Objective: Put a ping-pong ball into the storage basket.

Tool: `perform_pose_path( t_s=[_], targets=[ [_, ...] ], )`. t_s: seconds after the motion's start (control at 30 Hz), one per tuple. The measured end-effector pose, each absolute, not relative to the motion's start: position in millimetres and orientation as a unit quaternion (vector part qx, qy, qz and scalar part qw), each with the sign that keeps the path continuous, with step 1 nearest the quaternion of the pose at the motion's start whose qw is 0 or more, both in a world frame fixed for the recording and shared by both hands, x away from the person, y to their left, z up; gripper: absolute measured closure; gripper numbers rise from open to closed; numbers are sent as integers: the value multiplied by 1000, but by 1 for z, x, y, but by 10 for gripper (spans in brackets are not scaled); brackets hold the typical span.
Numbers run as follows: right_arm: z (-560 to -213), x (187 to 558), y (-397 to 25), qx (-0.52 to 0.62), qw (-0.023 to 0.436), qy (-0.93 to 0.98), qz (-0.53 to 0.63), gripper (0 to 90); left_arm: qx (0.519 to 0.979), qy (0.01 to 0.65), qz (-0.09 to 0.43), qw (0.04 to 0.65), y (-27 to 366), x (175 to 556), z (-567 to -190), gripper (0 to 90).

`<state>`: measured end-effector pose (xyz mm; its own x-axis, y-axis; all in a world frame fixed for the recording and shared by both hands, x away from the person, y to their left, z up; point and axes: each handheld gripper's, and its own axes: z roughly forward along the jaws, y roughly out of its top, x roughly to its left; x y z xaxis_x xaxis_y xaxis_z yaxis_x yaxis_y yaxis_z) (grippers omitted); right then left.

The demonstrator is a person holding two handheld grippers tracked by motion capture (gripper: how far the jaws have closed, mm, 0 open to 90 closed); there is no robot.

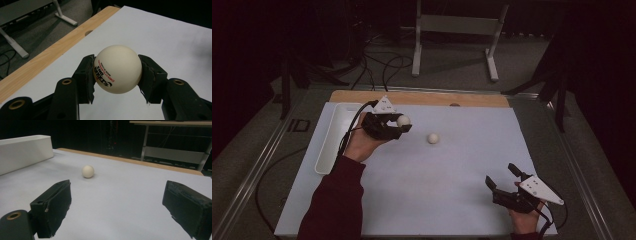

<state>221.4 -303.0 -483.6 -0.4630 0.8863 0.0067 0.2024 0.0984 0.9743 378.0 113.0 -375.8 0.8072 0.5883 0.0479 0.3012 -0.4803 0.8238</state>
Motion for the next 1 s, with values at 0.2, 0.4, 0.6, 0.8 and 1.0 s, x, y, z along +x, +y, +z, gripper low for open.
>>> perform_pose_path(
  t_s=[0.2,0.4,0.6,0.8,1.0],
  targets=[
    [-484,221,-303,407,320,668,534,82,844,264,167,436,117,379,-375,512],
    [-484,221,-303,407,321,668,534,82,843,267,169,436,121,379,-375,512],
    [-484,221,-303,407,320,668,534,82,841,272,172,434,126,380,-375,512],
    [-484,221,-303,407,321,668,534,82,840,275,174,434,131,380,-374,512],
    [-484,221,-303,407,321,668,534,82,838,279,177,434,135,381,-374,512]
  ],
)
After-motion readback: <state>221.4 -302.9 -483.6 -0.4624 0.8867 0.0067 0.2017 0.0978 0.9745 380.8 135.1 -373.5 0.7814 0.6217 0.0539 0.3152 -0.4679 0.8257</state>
